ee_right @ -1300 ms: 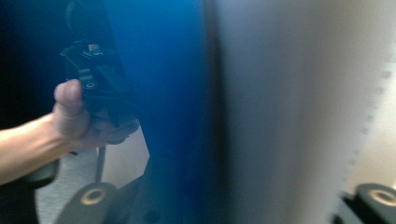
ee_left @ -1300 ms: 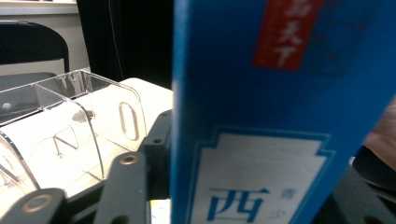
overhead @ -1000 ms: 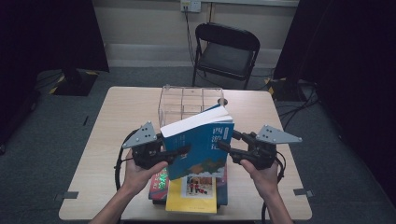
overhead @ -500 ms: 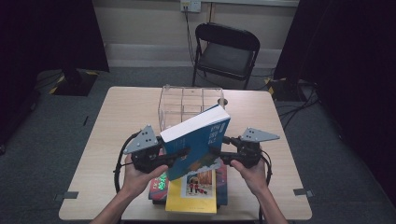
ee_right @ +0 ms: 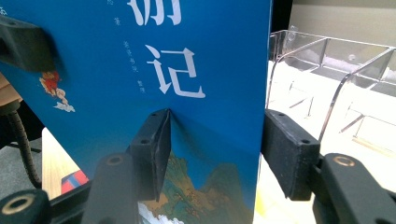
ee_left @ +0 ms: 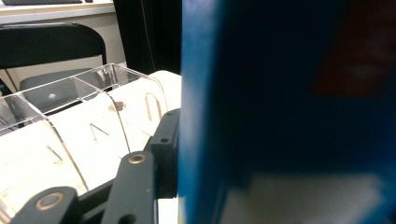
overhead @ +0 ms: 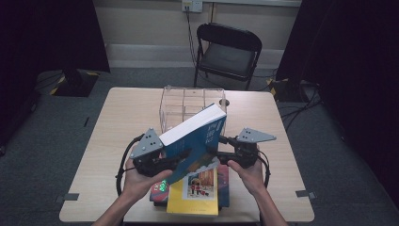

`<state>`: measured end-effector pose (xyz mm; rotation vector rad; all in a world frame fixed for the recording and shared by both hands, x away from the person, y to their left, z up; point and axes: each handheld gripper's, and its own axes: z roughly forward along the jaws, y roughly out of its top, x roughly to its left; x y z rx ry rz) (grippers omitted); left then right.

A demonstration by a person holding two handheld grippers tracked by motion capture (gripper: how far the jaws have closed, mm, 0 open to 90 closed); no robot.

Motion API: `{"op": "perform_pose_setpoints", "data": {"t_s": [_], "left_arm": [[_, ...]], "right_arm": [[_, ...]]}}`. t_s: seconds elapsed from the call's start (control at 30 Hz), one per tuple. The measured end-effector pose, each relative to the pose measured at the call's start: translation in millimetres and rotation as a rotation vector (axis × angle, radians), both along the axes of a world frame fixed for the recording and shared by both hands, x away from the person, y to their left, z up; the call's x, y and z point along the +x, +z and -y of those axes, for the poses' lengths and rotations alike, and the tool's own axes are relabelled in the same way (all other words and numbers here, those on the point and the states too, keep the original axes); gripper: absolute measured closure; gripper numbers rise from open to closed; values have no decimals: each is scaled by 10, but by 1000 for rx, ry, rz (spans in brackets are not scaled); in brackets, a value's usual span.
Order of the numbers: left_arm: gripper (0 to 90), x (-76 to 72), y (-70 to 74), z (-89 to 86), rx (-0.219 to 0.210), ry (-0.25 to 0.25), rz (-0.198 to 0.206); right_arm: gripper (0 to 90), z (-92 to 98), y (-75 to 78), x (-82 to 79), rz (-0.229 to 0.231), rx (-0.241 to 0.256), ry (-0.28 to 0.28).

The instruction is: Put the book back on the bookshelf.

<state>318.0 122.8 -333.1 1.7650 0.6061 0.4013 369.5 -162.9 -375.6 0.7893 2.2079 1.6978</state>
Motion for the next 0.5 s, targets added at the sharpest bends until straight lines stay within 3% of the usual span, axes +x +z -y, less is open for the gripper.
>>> {"op": "perform_pose_setpoints", "data": {"t_s": [0.33,0.5], "left_arm": [[546,37,-22,17,-14,-2,5],[493,35,-24,29,-14,-14,14]], "right_arm": [[444,-2,0,-2,-2,-1,-2],[445,-8,-1,0,-3,-1,-7]]}}
